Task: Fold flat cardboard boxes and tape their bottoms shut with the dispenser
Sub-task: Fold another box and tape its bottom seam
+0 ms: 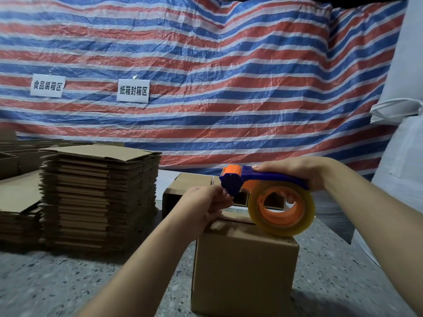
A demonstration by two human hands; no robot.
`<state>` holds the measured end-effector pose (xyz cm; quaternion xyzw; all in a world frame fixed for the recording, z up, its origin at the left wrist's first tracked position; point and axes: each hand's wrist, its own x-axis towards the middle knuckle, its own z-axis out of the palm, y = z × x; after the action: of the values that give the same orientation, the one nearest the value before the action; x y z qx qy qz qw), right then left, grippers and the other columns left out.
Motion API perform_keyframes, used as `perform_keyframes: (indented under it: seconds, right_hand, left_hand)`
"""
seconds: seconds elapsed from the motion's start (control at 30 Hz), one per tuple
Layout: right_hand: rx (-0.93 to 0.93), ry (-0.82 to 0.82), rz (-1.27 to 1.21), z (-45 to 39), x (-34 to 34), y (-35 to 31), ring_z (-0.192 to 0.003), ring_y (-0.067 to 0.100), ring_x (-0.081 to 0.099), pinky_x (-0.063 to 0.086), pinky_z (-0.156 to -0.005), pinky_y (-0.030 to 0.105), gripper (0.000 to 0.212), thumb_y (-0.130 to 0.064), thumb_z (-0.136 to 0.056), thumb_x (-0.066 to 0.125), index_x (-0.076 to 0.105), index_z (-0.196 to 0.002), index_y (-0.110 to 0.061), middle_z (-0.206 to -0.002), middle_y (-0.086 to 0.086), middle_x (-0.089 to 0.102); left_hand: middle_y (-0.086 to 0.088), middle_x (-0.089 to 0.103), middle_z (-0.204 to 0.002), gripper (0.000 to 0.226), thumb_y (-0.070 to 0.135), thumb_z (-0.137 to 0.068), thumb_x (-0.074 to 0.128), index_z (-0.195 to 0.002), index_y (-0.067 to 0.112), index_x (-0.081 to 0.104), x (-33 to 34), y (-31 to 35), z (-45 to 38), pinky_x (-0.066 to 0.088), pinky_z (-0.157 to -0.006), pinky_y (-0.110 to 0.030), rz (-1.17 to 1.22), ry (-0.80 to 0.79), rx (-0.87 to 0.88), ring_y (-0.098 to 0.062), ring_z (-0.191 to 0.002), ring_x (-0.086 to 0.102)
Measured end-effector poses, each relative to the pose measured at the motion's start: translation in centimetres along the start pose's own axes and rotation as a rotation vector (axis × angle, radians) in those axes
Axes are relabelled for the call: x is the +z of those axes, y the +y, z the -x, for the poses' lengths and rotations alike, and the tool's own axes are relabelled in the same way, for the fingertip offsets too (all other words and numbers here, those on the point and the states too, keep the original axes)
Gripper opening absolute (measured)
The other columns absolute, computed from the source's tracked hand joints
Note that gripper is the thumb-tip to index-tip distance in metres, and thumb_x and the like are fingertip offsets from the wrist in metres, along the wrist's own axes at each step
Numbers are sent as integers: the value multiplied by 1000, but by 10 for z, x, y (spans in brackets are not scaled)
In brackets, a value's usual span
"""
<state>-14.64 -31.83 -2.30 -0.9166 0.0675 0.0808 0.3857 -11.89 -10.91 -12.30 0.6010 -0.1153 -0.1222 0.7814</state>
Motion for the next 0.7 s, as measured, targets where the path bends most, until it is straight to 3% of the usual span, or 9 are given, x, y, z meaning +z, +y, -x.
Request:
perform_keyframes:
  seconds: [0.1, 0.27, 0.37, 0.47, 0.7]
  right_hand:
    - [4, -20, 11, 0, 0, -4, -58, 12, 69, 53, -49, 23, 80, -67, -57, 71, 68, -111, -9, -79, 5, 75]
    - [61, -83, 100, 0, -7, -11, -65, 15, 71, 54, -53, 25, 77, -67, -68, 72, 66, -118, -9, -88, 7, 76]
    - [96, -81, 160, 2, -17, -10, -66, 16, 71, 55, -54, 26, 79, -68, -65, 74, 67, -117, -9, -89, 9, 76]
    - [130, -83, 180, 5, -25, -5, -68, 16, 73, 55, -55, 26, 85, -68, -58, 77, 66, -119, -10, -91, 10, 77]
    - [154, -52, 281, -6, -13, -16, -72, 17, 74, 56, -58, 27, 87, -70, -55, 78, 65, -119, -12, -97, 9, 78]
  left_hand:
    - [-4, 70, -66, 26, 9, -96, 48, -74, 10, 61, 0, -3, -3, 48, -70, -29, 2, 57, 20, -11, -66, 71]
    - [-6, 65, -65, 23, 4, -94, 48, -75, 6, 61, 2, -8, -9, 53, -70, -30, -17, 162, 31, -17, -71, 63]
    - [-11, 58, -75, 21, 4, -95, 45, -78, 5, 57, 0, -8, -17, 60, -79, -38, 60, 246, -14, -20, -74, 60]
    - [-10, 56, -79, 18, 10, -98, 45, -84, 6, 54, 0, -8, -22, 62, -74, -40, 107, 309, -59, -19, -75, 60]
    - [-7, 51, -54, 26, 4, -96, 41, -72, 4, 51, -3, -5, -18, 59, -63, -39, 294, 371, -49, -18, -57, 51]
